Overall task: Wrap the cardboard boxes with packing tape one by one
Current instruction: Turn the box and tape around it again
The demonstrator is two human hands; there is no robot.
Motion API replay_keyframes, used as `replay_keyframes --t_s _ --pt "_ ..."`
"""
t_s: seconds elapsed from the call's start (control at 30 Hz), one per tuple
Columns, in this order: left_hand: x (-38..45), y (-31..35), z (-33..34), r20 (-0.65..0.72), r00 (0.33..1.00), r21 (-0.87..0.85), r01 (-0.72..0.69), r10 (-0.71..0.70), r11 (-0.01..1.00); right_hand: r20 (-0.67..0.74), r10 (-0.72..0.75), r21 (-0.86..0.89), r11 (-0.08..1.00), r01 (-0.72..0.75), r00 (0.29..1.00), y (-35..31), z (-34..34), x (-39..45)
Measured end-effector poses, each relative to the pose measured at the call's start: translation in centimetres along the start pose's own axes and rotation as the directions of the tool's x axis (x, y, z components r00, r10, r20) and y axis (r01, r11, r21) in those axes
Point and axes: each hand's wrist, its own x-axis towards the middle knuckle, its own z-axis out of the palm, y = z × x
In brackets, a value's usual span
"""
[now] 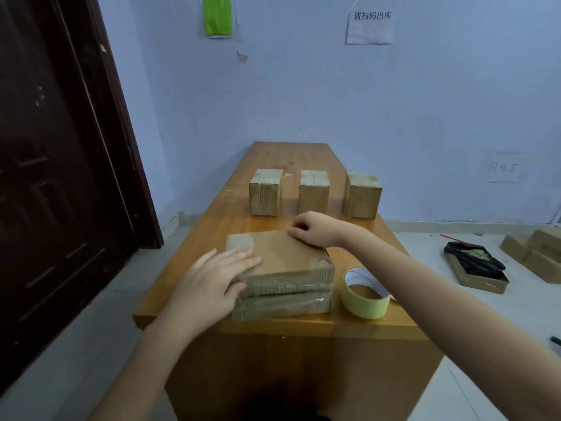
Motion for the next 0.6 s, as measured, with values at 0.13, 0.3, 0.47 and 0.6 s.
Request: replay_keyframes --t_s 0.13,0.3,0.47,0.6 --pt "2.4 -1.2 -0.7 0.014 0.997 -0.01 0.075 -0.075 0.997 -0.049 0.05 -0.018 0.999 -0.051 0.998 0.6 0.0 -3.2" --pt "6.2 -0.7 -0.3 0.17 0.983 -0.117 0.097 -0.076 0.988 -0.175 0.143 -0.018 0.989 -0.148 0.974 0.4 0.9 -7.1" --pt "9.8 0.1 0.9 0.251 0.966 -0.234 0.121 -0.06 0.965 -0.189 0.22 0.135 0.971 -0.196 0.957 -0.2 1.9 -9.9" --pt "11.5 0.7 1.8 0.279 0.96 -0.302 0.12 -0.033 0.946 -0.213 0.275 0.154 0.957 -0.246 0.938 -0.2 2.5 -10.9"
